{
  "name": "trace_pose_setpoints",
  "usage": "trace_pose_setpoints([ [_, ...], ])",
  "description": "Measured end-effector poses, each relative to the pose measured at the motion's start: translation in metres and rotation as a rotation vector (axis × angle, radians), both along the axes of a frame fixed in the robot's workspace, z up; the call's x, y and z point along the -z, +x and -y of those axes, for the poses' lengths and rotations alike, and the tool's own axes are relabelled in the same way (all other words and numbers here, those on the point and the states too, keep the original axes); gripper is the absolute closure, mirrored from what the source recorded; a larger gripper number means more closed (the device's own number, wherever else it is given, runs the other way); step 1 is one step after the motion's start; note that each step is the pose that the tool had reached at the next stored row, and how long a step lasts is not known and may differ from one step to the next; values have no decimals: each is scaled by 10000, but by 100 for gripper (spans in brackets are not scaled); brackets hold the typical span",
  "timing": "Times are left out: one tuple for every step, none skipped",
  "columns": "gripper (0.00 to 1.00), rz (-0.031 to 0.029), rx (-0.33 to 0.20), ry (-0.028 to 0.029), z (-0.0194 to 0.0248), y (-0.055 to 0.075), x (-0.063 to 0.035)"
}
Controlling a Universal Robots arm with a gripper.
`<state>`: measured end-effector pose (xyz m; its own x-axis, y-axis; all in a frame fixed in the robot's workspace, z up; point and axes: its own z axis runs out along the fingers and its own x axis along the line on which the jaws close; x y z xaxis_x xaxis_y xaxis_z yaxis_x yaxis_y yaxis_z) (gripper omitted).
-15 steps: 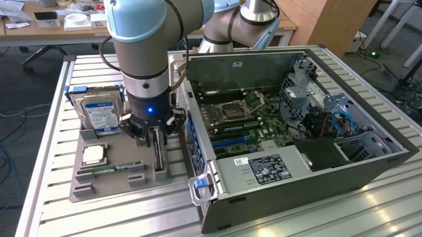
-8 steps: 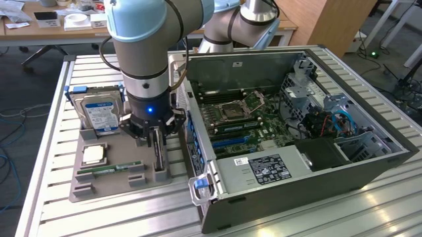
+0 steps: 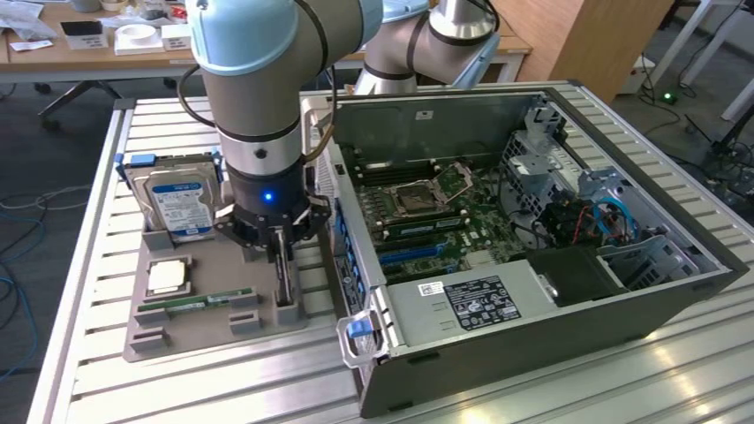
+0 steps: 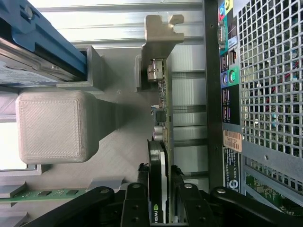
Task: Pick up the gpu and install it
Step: 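Pick up the gpu and move the gpu toward the slot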
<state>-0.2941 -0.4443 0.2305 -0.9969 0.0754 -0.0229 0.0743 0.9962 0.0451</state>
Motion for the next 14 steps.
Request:
trace_pose_setpoints([
  [73,1,0,-1,0,0,0],
  [73,2,0,-1,0,0,0],
  [73,2,0,-1,0,0,0],
  [73,2,0,0,0,0,0],
  [73,2,0,0,0,0,0],
  [73,2,1,-1,0,0,0],
  [73,2,0,0,0,0,0],
  [73,2,0,0,0,0,0],
  [73,2,1,0,0,0,0],
  [73,2,0,0,0,0,0],
  [73,2,0,0,0,0,0],
  [73,2,0,0,0,0,0],
  [73,2,0,0,0,0,0],
  [73,2,0,0,0,0,0],
])
